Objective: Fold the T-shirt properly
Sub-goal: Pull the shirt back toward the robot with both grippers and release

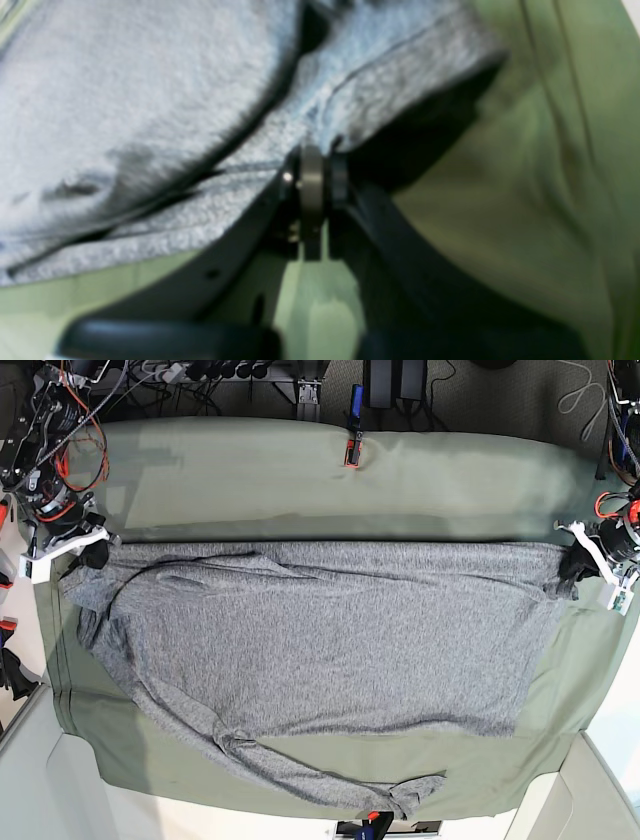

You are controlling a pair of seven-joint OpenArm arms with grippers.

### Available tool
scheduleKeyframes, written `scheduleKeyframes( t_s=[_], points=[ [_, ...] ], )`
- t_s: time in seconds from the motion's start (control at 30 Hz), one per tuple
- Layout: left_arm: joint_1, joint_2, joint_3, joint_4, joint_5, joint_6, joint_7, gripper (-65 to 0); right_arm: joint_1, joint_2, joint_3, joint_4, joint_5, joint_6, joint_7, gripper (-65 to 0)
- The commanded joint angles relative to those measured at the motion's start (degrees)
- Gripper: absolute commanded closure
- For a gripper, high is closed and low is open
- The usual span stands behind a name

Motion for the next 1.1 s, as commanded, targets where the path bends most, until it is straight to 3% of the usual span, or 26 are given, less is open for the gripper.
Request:
scheduleKeyframes(
  t_s=[0.0,0.13,0.27,0.37,0.63,0.73,0.87,0.93,1.07],
  points=[
    [1.2,-1.4,-2.1,1.4,0.5,0.7,-0.4,0.0,-0.8,0.9,0.4,2.3,0.3,0.1,1.3,0.0],
    [6.7,-1.4,-6.2,2.0,0.5,0.4,-0.9,0.0,-7.1,1.0,0.4,7.2,0.8,0.2,1.4,0.0],
    [10.1,-1.3,-6.7,2.0,-1.7,-2.6,-0.9,0.0,-12.7,1.0,0.4,10.7,0.7,0.2,1.4,0.0],
    [10.7,-0.5,-6.7,2.0,-2.1,-2.8,-2.1,0.0,-15.2,0.9,0.4,11.8,0.7,0.1,1.7,0.0],
    [10.7,1.4,-6.7,2.0,-2.0,-4.1,-4.3,0.0,-16.4,0.9,0.4,11.9,0.7,0.1,2.6,0.0],
    [10.7,2.0,-6.6,1.9,-1.6,-4.1,-4.3,-5.2,-16.4,0.9,0.4,11.9,0.7,0.1,2.9,0.0],
    [10.7,2.4,-6.6,1.8,-1.6,-4.1,-4.3,-6.4,-16.4,0.9,0.4,11.9,0.7,0.1,2.9,-14.8],
    [10.7,2.4,-6.6,1.8,-1.6,-4.1,-4.3,-12.4,-16.4,1.0,0.4,12.0,0.7,0.1,2.9,-18.9],
    [10.7,2.3,-6.6,1.8,-1.6,-4.1,-4.3,-32.8,-16.4,1.1,0.4,12.0,-0.2,0.0,3.0,-26.0]
  ],
)
